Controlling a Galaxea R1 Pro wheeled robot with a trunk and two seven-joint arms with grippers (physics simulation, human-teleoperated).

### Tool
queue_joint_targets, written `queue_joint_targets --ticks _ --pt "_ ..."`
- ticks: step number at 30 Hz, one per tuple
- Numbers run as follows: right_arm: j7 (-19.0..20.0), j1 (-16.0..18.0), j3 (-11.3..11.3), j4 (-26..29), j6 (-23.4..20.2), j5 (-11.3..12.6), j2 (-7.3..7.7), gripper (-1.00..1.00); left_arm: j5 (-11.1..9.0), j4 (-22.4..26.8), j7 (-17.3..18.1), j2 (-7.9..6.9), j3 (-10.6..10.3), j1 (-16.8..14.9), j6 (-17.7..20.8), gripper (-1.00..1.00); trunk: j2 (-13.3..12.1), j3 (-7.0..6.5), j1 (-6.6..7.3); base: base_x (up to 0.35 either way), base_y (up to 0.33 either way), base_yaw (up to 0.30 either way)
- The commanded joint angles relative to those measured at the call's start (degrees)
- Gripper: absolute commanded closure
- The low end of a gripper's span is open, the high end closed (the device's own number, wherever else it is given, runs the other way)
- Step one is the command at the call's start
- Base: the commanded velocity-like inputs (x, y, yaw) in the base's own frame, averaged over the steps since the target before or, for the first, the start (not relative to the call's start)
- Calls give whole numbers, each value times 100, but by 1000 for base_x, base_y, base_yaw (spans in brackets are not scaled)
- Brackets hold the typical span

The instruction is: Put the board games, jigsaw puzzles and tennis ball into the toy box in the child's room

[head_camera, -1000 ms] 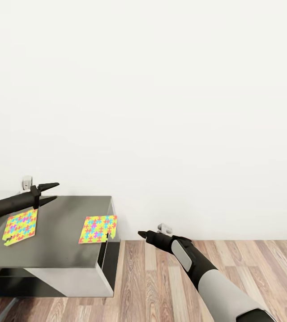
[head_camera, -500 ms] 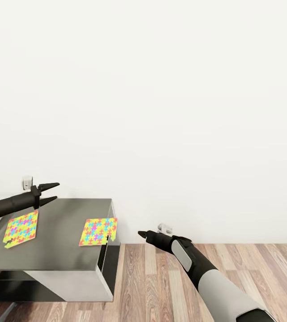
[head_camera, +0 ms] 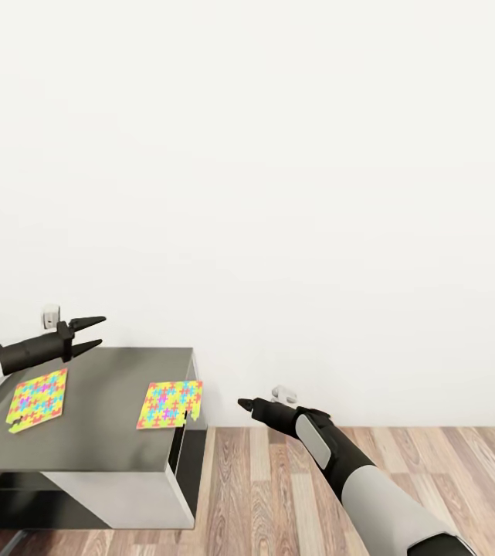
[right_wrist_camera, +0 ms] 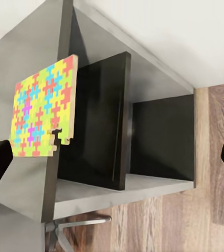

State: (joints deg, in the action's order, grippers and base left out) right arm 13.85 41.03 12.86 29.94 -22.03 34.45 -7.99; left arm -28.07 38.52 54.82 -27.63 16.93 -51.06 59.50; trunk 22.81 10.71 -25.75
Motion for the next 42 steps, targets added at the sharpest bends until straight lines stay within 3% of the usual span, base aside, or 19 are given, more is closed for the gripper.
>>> queue_joint_targets --ticks 1,10,20,42 --pt "1 4 7 3 -21 22 1 -100 24 -2 33 5 10 -5 18 -100 11 3 -4 0 0 0" --pt "65 0 6 3 -21 122 6 -100 29 -2 211 36 18 -1 12 -100 11 -71 -4 0 0 0" --pt "506 -15 -153 -4 -14 181 3 -100 30 -7 239 46 19 0 9 -100 11 -111 -4 0 0 0" --pt "538 -21 -211 -51 -33 191 -79 -100 30 -9 239 47 20 32 0 -100 11 -112 -4 24 16 0"
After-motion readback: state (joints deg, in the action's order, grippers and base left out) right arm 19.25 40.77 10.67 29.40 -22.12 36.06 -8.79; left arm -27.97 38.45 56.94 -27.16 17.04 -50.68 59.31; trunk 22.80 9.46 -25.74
